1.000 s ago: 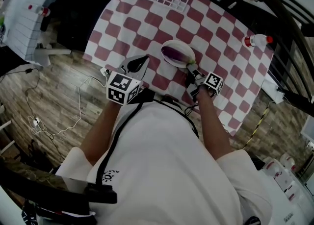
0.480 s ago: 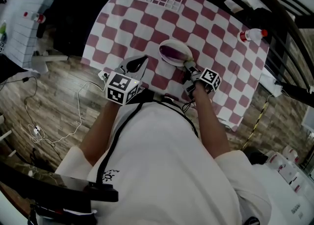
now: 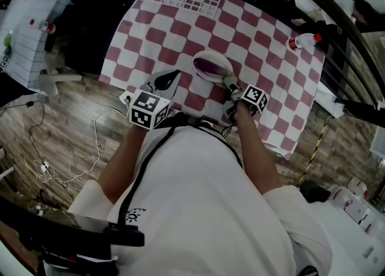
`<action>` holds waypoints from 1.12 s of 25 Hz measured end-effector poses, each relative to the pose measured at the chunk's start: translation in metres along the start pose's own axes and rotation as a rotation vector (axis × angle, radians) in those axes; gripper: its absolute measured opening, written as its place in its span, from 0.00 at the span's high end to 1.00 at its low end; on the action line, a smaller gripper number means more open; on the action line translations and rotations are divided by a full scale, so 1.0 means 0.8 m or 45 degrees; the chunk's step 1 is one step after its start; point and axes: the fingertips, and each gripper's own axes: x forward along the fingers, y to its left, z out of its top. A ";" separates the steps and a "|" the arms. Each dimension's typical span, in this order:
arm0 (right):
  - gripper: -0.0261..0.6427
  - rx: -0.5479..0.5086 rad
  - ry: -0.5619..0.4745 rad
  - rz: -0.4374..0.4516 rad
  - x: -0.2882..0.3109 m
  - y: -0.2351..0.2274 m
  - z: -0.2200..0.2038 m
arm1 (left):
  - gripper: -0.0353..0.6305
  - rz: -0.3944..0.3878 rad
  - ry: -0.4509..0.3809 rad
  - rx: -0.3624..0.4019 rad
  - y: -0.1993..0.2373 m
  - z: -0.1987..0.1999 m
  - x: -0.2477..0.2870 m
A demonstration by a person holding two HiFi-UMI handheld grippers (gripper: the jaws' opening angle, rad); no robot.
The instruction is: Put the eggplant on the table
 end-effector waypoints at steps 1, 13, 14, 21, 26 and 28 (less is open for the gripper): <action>0.75 -0.003 0.002 0.000 -0.001 0.000 -0.001 | 0.94 0.000 -0.002 0.002 -0.001 0.001 -0.001; 0.88 -0.150 -0.012 0.034 -0.036 0.024 -0.010 | 0.94 -0.024 -0.011 0.007 -0.017 0.000 -0.004; 0.90 -0.170 -0.011 0.038 -0.040 0.026 -0.010 | 0.94 -0.030 -0.013 0.011 -0.020 0.002 -0.002; 0.95 -0.231 -0.028 0.128 -0.077 0.047 -0.012 | 0.94 -0.073 -0.022 0.038 -0.048 0.012 0.014; 0.95 -0.314 -0.055 0.211 -0.116 0.072 -0.016 | 0.94 -0.104 -0.021 0.060 -0.069 0.014 0.024; 0.95 -0.347 -0.076 0.244 -0.132 0.083 -0.015 | 0.94 -0.112 -0.023 0.067 -0.079 0.017 0.028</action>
